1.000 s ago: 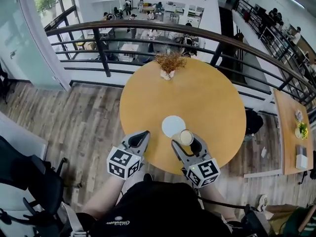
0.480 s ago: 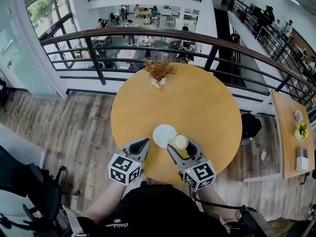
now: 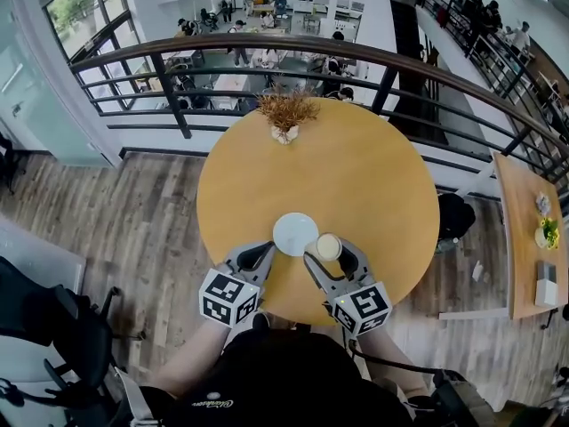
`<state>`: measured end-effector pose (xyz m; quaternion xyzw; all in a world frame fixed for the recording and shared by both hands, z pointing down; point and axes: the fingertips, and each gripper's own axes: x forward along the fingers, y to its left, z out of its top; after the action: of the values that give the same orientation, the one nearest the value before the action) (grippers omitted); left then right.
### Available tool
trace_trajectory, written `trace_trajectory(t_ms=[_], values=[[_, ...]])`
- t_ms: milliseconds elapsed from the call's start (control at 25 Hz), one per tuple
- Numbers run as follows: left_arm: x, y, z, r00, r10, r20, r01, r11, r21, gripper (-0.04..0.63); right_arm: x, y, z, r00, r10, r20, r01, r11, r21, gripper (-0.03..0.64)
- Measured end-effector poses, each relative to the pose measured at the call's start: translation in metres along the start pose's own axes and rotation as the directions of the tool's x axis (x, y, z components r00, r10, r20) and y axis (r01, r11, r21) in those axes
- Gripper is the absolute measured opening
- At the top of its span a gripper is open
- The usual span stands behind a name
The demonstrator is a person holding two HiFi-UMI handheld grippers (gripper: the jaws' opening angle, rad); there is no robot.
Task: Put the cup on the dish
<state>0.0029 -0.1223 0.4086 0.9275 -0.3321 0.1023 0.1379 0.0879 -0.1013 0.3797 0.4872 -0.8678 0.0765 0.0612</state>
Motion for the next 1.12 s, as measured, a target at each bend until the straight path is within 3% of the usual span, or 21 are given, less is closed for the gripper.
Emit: trace_trajectory(t_ms=[520, 880, 1120], values=[[0.010, 0.012, -0.027, 0.999, 0.023, -0.032, -0.024, 0.998, -0.057, -0.006, 0.016, -0.006, -0.017, 0.999, -0.001, -0.032, 0.002, 0.999, 0.043, 0.250], [0.020, 0.026, -0.064, 0.994, 0.025, -0.102, -0.036, 0.993, -0.109, -0.006, 0.032, -0.005, -0.070, 0.991, 0.017, -0.135, -0.005, 0.996, 0.088, 0.250], [0.034, 0.041, -0.076, 0.989, 0.046, -0.141, -0.053, 0.997, -0.051, -0.006, 0.052, -0.016, -0.087, 0.988, 0.020, -0.150, -0.007, 0.996, 0.091, 0.250]])
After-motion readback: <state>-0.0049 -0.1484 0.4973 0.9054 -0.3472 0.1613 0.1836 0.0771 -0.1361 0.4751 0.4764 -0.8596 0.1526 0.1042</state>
